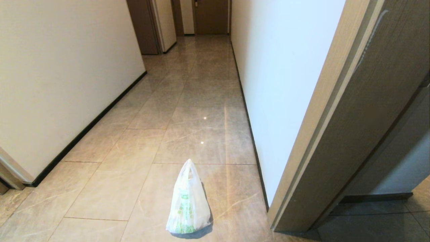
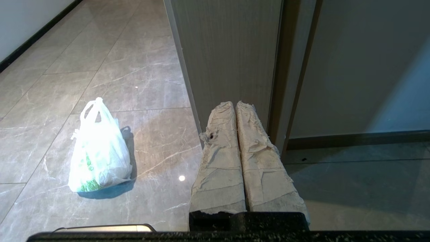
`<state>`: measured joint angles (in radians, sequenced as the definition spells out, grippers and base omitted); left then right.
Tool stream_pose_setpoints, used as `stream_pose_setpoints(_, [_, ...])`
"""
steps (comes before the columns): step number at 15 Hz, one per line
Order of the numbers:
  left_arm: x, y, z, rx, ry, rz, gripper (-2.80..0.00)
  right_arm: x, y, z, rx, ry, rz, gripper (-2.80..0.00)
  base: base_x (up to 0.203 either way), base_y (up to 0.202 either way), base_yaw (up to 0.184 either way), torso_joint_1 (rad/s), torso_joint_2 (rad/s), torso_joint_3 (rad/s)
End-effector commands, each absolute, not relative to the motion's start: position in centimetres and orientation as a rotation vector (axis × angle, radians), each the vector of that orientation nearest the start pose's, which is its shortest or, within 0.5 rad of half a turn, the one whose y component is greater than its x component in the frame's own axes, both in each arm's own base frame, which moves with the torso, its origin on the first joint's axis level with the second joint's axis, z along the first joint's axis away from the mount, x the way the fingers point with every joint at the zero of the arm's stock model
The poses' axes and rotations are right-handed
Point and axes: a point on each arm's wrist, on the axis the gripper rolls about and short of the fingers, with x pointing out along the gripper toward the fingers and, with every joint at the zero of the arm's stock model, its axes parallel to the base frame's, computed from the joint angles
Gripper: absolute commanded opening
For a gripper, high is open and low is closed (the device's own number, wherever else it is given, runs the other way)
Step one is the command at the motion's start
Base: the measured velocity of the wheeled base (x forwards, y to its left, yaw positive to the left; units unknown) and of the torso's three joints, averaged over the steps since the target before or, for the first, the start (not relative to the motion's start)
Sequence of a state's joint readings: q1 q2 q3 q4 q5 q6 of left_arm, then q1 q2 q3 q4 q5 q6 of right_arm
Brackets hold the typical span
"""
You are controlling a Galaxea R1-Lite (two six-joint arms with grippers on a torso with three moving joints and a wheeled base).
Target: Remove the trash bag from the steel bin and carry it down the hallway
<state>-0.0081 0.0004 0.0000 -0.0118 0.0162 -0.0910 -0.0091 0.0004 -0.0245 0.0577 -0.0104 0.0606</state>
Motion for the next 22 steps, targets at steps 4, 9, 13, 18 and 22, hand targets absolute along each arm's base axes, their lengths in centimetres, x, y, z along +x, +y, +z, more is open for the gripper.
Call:
stream_pose_setpoints(4, [-2.28,0.06,7.67,-0.095,-0.013,0.009,-2.80,-2.49,0.00,7.62,0.061,0.032,-0.021,-2.80,0.000,0.000,0.000,0.000,0.00,0.000])
stream_pose_setpoints(9, [-2.28,0.06,7.67,-0.095,-0.013,0.009,-2.80,-2.49,0.00,7.62,0.061,0.032,-0.021,-2.80,0.000,0.000,0.000,0.000,0.00,0.000])
stream_pose_setpoints(13, [-2.28,0.06,7.67,-0.095,-0.013,0.009,-2.80,-2.49,0.00,7.64,0.061,0.030,-0.021,-2.80,0.000,0.000,0.000,0.000,0.00,0.000])
stream_pose_setpoints(18, [-2.28,0.06,7.67,-0.097,-0.013,0.009,-2.80,-2.49,0.00,7.62,0.061,0.032,-0.021,-2.80,0.000,0.000,0.000,0.000,0.00,0.000])
stream_pose_setpoints(22, [-2.28,0.06,7.67,-0.097,-0.013,0.009,-2.80,-2.49,0.00,7.62,0.061,0.032,-0.021,-2.80,0.000,0.000,0.000,0.000,0.00,0.000])
